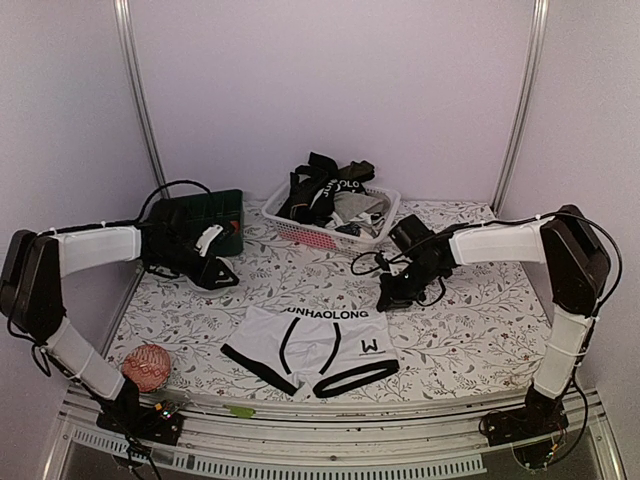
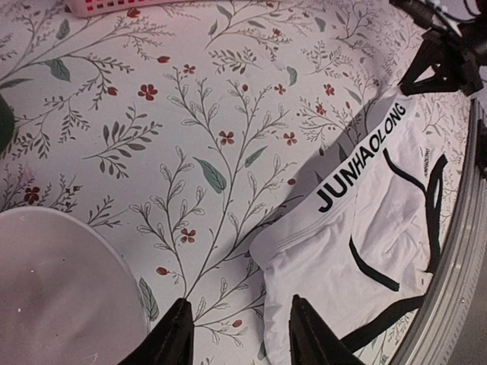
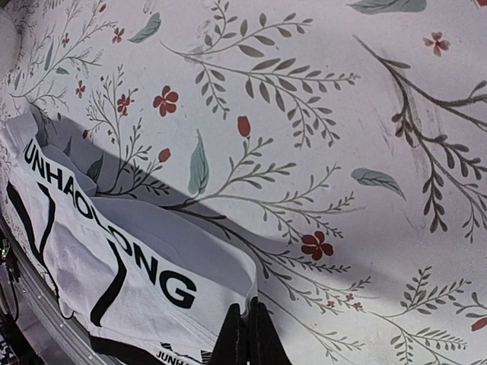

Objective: Roll the underwear
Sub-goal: Pick up the underwear from the center of the board.

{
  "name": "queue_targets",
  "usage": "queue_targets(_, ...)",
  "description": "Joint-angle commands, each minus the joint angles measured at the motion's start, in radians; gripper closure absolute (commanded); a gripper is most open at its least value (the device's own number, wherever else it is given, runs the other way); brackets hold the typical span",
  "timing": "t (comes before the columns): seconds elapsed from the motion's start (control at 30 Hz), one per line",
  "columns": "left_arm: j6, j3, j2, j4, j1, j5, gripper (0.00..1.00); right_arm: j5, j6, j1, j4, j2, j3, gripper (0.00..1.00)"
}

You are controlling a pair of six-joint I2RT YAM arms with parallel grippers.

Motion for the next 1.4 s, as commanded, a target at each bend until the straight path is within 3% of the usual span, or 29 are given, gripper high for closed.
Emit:
queue_targets(0.0, -0.056, 0.000, 0.066, 0.059, -0.013, 0.003, 0.58, 0.011, 0.024, 0.003, 0.015, -0.058, -0.043, 1.00)
queue_targets(0.1, -0.065, 0.038, 0.117, 0.066, -0.041, -0.011, 0.56, -0.005, 0.033, 0.002, 0.027, -0.067, -0.045, 1.00)
queue_targets(0.23, -0.076, 0.073, 0.185, 0.051, -0.087, -0.039, 0.41, -0.011, 0.031, 0.002, 0.013, -0.063, -0.019, 1.00)
queue_targets(0.47, -0.092, 0.107, 0.293, 0.023, -0.134, -0.081, 0.41, 0.001, 0.014, 0.003, -0.006, -0.061, 0.019, 1.00)
queue_targets(0.53, -0.091, 0.132, 0.321, 0.009, -0.141, -0.075, 0.47, 0.006, 0.010, 0.003, -0.009, -0.065, 0.019, 1.00)
queue_targets(0.63, -0.054, 0.153, 0.314, -0.010, -0.143, 0.034, 0.66, 0.018, 0.003, -0.001, -0.019, -0.075, 0.020, 1.00)
queue_targets(0.73, 0.028, 0.105, 0.217, -0.008, -0.159, 0.113, 0.88, 0.016, 0.002, -0.006, -0.021, -0.088, 0.003, 1.00)
queue_targets(0.8, 0.075, 0.037, 0.162, -0.010, -0.182, 0.101, 0.97, 0.015, -0.001, -0.006, -0.025, -0.096, -0.016, 1.00)
queue_targets(1.03, 0.144, -0.132, 0.054, -0.008, -0.215, -0.052, 1.00, 0.009, -0.005, -0.007, -0.030, -0.117, -0.104, 1.00)
queue_targets(1.07, 0.125, -0.138, 0.042, 0.009, -0.216, -0.078, 0.99, 0.005, -0.007, -0.006, -0.031, -0.114, -0.112, 1.00)
queue_targets(1.27, 0.064, -0.064, 0.052, 0.082, -0.222, -0.119, 0.31, -0.016, -0.017, -0.006, -0.047, -0.079, -0.121, 1.00)
queue_targets(1.37, 0.072, -0.009, 0.139, 0.070, -0.235, -0.189, 0.28, 0.000, -0.019, -0.007, -0.057, -0.072, -0.101, 1.00)
